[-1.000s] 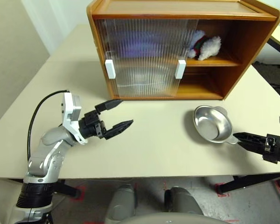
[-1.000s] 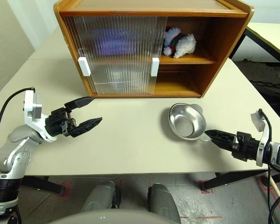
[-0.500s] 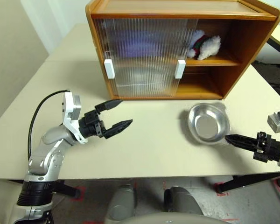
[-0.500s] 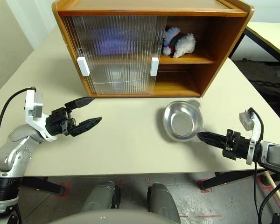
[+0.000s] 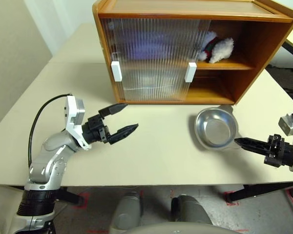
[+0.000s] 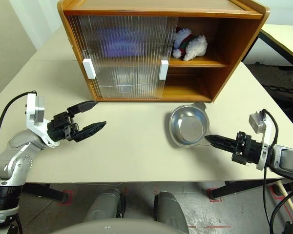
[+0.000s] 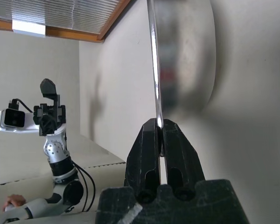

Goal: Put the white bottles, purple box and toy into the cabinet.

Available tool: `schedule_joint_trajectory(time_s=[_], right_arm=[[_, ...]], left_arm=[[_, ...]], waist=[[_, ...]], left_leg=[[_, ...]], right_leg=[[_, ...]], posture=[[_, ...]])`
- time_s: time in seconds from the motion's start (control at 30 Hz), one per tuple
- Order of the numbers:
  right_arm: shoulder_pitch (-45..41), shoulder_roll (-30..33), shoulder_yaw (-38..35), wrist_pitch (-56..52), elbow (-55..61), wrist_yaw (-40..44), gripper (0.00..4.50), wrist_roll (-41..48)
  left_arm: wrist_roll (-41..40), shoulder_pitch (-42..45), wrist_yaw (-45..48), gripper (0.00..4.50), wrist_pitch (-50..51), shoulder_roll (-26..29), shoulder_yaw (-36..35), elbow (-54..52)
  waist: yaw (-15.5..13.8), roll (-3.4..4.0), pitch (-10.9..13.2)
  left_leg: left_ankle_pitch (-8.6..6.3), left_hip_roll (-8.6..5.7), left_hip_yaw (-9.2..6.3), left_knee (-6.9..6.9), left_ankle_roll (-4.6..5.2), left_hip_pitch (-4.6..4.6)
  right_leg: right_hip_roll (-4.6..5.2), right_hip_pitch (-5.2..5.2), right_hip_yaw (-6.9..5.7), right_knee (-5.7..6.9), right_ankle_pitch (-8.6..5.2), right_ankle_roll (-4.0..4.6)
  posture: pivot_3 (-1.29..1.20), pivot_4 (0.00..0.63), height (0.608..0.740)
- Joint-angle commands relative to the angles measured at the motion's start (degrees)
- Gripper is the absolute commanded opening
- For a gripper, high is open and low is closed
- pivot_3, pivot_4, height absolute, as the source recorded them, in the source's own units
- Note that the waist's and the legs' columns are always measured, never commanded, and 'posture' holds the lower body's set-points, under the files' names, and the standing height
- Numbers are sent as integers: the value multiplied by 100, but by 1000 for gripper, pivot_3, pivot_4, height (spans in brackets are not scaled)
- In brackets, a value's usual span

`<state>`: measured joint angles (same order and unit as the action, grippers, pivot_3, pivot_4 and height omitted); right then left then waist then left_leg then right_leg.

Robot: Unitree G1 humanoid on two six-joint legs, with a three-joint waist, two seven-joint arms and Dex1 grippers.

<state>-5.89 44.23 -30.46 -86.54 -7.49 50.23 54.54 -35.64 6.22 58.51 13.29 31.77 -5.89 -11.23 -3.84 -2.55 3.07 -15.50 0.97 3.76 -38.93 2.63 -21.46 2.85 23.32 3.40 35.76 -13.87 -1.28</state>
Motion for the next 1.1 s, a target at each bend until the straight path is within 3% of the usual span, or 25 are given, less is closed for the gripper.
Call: schedule_joint_trajectory(time_s=[0.03, 0.37, 0.6, 1.1], right_arm=[[-3, 71, -148, -171, -102, -127, 12, 36], [-469, -193, -385, -271, -283, -289, 12, 209], [-901, -474, -545, -201, -545, -505, 12, 215], [-2057, -1049, -583, 760, -1733, -833, 12, 20]], left_arm=[[44, 56, 26, 4500, 29, 39, 40, -87], [80, 105, 138, 4500, -60, 71, -1, 56], [89, -13, 98, 4500, -99, 60, -20, -15], [49, -8, 5, 4500, -27, 94, -29, -106]], waist=[[-7, 1, 1], [-1, 1, -1], [11, -5, -6], [129, -8, -7]], left_leg=[[0, 0, -1, 0, 0, -1], [-3, 13, 33, 2, -4, 0], [-29, 79, 195, 10, -17, -4], [-29, 69, 172, 2, -7, -6]], right_leg=[[0, 0, 0, -1, 0, 0], [-9, 26, 18, 3, 3, 3], [-102, 121, 188, 10, 37, 9], [-98, 95, 183, 4, 50, -7]], posture=[[126, 38, 740], [135, 19, 740], [153, 21, 740], [165, 20, 740]])
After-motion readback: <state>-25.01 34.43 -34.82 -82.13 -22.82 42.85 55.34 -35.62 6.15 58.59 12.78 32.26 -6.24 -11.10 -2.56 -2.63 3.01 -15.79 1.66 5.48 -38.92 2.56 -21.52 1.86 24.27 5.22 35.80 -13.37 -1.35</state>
